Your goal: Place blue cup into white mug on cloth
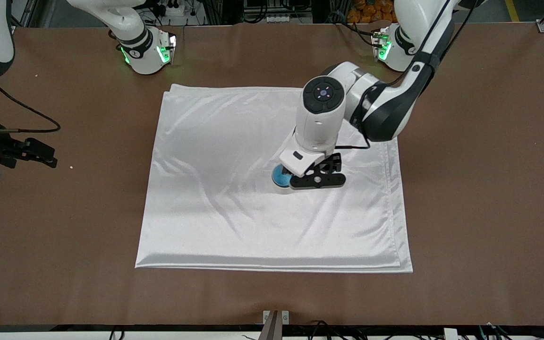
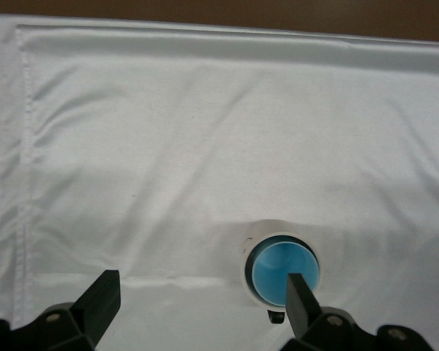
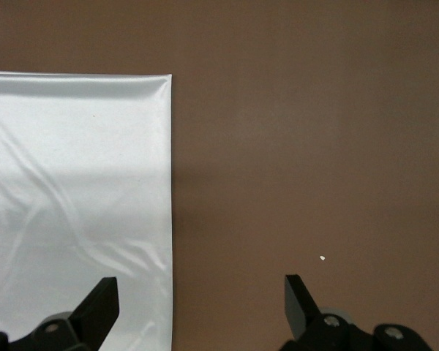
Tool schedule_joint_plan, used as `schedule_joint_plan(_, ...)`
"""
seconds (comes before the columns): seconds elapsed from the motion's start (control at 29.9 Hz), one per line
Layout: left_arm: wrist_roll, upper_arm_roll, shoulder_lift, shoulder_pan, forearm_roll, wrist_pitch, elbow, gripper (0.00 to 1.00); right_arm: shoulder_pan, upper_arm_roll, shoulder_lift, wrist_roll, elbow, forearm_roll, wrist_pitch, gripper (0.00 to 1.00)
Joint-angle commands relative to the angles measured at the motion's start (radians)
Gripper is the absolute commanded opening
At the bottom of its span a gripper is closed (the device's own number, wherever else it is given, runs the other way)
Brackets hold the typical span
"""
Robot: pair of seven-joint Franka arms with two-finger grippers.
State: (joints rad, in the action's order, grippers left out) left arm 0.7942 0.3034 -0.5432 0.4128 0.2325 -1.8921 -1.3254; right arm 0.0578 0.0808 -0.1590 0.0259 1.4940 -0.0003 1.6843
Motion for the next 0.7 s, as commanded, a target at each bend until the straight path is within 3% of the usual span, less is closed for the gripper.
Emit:
schedule_joint_plan(0.0,-0.038,-0.07,0.149,-0.008,-0.045,0.045,-0.126,1.0,-0.018,-0.013,0.039,0.016,0.043,-0.009,0.018,1.0)
schedule_joint_plan(0.33,-0.194,-0.127,0.325,-0.062,-0.076,0.051,-0.281,1.0,-0.029,-0.015,0.055,0.016,0.06,-0.007,0.022,1.0)
schedule_joint_plan(0.67,-0.398,-0.283,0.42,-0.063,-0.185,0.108,-0.293,1.0,-0.029,-0.018,0.049,0.017,0.061,-0.006,0.011,1.0)
